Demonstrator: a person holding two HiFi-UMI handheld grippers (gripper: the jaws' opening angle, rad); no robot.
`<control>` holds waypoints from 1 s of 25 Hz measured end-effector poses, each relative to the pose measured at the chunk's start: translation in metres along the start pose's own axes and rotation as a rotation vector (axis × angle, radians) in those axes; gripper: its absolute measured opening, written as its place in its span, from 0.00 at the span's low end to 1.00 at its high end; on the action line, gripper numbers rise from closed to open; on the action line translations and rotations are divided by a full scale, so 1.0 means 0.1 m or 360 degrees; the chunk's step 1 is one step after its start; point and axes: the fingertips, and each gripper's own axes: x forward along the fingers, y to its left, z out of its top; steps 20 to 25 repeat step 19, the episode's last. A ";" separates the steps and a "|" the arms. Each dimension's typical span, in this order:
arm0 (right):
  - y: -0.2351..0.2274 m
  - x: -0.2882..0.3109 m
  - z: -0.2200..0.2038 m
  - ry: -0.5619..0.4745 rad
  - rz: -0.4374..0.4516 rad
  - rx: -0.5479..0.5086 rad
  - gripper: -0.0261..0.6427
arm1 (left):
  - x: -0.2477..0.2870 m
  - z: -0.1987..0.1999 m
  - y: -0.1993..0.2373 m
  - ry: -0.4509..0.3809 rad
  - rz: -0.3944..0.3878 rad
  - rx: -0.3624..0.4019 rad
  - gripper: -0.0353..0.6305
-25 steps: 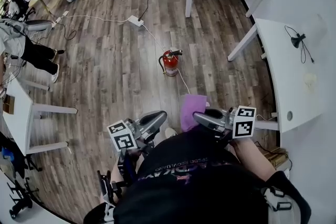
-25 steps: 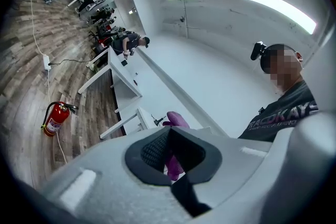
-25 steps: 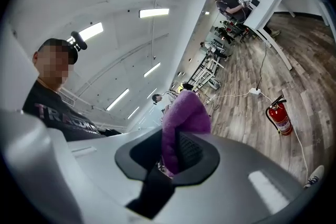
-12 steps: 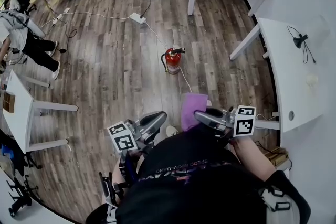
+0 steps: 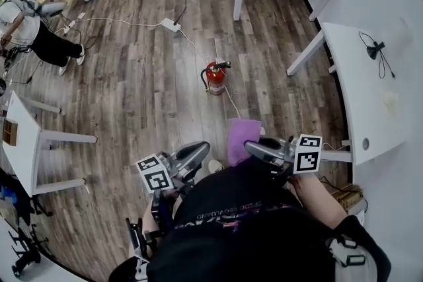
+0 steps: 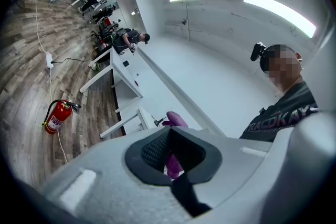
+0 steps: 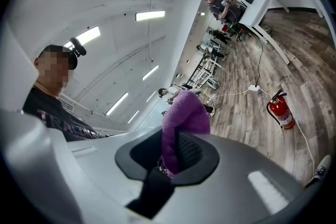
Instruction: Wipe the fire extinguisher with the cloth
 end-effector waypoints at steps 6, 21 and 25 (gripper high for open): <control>0.00 -0.01 0.01 0.0004 0.0004 -0.0011 0.12 | 0.02 0.00 -0.01 0.0002 0.0021 0.0021 0.05; 0.04 0.07 -0.06 0.0027 0.0012 -0.0006 0.12 | -0.08 -0.01 -0.02 -0.0007 0.0034 0.0027 0.05; 0.04 0.07 -0.06 0.0027 0.0012 -0.0006 0.12 | -0.08 -0.01 -0.02 -0.0007 0.0034 0.0027 0.05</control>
